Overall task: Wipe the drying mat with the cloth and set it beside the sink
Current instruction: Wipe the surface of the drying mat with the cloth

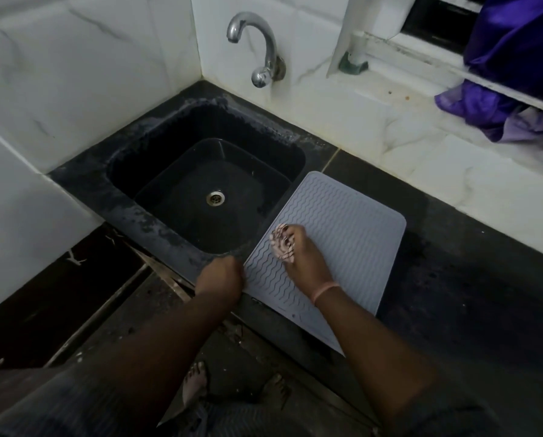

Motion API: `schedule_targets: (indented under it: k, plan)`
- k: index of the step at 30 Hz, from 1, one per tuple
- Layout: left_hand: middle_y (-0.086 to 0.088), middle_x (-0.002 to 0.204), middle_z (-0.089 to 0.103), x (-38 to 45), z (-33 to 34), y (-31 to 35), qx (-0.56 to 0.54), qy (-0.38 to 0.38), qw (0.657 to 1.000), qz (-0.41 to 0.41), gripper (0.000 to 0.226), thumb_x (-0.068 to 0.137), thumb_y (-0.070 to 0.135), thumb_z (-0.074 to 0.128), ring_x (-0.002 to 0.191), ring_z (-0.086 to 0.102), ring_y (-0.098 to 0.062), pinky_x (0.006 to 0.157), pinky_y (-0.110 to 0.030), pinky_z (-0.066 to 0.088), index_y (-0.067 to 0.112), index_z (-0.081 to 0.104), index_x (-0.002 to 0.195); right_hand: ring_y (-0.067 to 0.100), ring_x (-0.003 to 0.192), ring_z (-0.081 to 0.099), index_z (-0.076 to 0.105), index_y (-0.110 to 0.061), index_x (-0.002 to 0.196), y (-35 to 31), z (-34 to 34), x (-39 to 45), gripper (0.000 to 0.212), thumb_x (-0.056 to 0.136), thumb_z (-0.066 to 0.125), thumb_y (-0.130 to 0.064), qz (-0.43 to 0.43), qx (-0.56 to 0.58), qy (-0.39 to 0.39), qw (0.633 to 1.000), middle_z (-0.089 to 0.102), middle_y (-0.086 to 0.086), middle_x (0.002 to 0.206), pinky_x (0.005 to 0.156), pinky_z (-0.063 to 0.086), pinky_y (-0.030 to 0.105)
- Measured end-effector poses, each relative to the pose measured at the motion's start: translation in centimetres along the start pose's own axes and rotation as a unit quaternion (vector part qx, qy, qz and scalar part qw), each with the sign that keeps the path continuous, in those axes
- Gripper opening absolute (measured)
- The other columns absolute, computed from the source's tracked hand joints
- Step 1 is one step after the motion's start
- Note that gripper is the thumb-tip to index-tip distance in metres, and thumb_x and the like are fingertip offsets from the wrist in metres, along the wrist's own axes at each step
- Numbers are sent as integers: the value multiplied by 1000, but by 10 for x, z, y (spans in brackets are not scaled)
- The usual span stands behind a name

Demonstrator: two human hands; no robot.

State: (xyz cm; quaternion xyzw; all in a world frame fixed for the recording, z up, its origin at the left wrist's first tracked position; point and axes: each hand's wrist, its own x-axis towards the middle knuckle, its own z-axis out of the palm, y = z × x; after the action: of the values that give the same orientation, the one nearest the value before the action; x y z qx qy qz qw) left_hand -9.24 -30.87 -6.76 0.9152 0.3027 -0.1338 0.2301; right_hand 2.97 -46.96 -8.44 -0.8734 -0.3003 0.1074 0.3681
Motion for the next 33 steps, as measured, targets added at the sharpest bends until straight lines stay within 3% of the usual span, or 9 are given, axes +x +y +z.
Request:
schedule_targets:
  k: [6,8,11,14,18,23,26,29,33]
  plan:
    - [-1,100,65,-8,-2,13,22,7,1000,-1,8,100,26,60,90,65,-17,80,-36,59,21,66,103,23,100,67,39,-25,123,23,-53,41,42,94,61,-3,108,21,127,986,67,6,114,90,58,44]
    - [-1,104,64,-14,3,16,24,36,998,36,13,102,26,56,93,65,-17,82,-36,59,21,65,111,26,103,66,39,-24,123,31,-69,48,42,94,63,-6,129,26,146,981,67,8,118,90,56,41]
    - [-4,139,54,-20,14,31,-10,40,986,161,43,100,23,60,123,55,-21,99,-36,53,20,55,142,28,107,65,38,-20,127,41,-77,45,42,94,61,-6,124,-16,117,985,65,11,120,89,52,35]
    - [-3,166,26,-19,21,48,75,-57,971,221,76,94,30,69,148,29,-28,117,-43,38,29,31,160,26,104,66,33,-21,132,42,-61,30,47,96,59,-7,126,-61,54,989,65,10,118,91,56,41]
    - [-4,169,14,-11,21,55,198,-78,952,219,89,89,46,74,148,23,-32,113,-48,41,33,24,162,26,102,65,32,-19,136,34,-38,6,50,95,56,-6,112,-69,48,990,63,10,119,89,57,43]
    - [-5,168,16,-10,19,60,211,-67,952,210,90,86,46,78,148,23,-33,110,-49,43,34,28,161,26,109,66,34,-20,136,21,-26,-27,53,93,62,-8,108,-46,44,992,64,10,127,91,59,45]
    - [-3,164,24,-10,19,59,197,-47,955,219,85,82,46,81,143,29,-31,104,-46,48,33,40,155,22,116,65,37,-21,134,6,-18,-56,48,95,64,-14,93,-18,41,995,64,7,132,96,57,39]
    - [0,158,32,-9,21,56,161,-28,962,218,76,77,45,85,137,36,-29,96,-46,54,23,56,144,16,109,66,39,-25,128,-9,-9,-80,42,96,66,-25,110,24,47,993,67,0,124,89,56,31]
    - [1,162,28,-7,23,48,154,-29,960,230,82,78,53,82,138,34,-28,101,-43,51,21,52,148,15,93,70,40,-27,115,-18,-10,-89,41,92,73,-28,173,76,42,981,70,-4,105,74,55,29]
